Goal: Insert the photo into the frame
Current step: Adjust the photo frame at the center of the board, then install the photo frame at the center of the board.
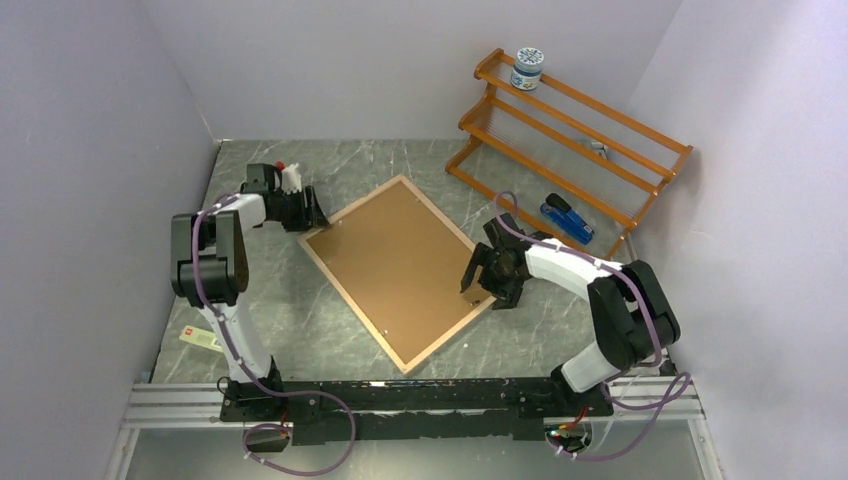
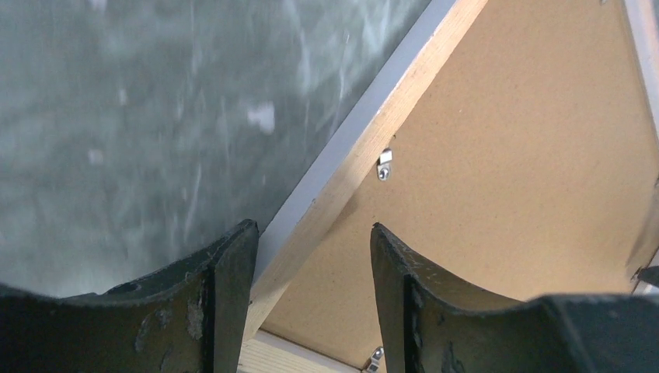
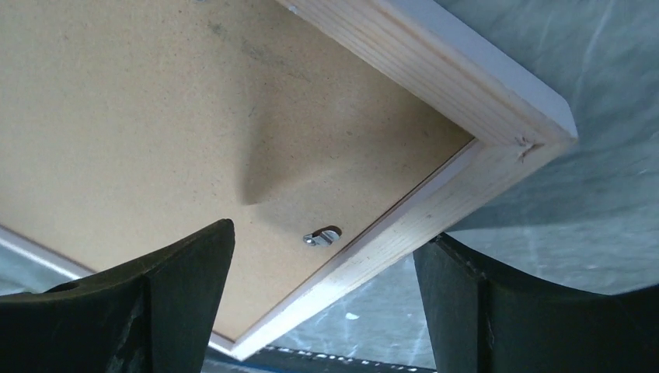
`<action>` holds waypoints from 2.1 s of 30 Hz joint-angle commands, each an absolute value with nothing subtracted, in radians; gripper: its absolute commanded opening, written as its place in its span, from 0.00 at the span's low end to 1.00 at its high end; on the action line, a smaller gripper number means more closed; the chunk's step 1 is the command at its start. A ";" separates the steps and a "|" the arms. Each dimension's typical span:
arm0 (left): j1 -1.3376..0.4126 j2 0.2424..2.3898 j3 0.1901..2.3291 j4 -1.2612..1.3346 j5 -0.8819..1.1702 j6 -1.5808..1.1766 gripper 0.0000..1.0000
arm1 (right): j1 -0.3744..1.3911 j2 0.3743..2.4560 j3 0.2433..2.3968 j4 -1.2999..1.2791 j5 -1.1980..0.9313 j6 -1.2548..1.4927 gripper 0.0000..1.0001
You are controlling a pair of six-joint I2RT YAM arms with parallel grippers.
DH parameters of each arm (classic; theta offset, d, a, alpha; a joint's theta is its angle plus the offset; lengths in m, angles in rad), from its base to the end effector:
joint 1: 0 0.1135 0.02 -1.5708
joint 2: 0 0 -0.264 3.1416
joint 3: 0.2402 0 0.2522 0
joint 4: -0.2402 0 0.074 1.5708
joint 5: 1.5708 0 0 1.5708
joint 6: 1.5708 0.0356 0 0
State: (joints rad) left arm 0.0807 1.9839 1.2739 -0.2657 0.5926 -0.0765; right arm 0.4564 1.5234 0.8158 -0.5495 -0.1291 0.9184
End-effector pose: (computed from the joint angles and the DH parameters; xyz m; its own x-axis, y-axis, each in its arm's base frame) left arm 0.4092 0.0131 0.1554 -0.8417 -0.1317 -0.5236 0.1814 0.8444 -0.5040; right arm 0.2371 0.1215 0.1596 -0.8940 0.4390 -0.0900 0.3915 0.8629 0.3195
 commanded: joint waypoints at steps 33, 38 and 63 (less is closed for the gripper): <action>0.032 1.301 0.706 -0.580 0.521 -0.575 0.70 | 0.407 1.785 1.156 -0.707 0.315 0.786 0.77; 0.032 1.334 0.716 -0.605 0.479 -0.578 0.68 | 0.402 1.777 1.143 -0.728 0.333 0.858 0.64; 0.032 1.424 0.791 -0.647 0.373 -0.548 0.67 | 0.388 1.701 1.101 -0.683 0.233 0.884 0.16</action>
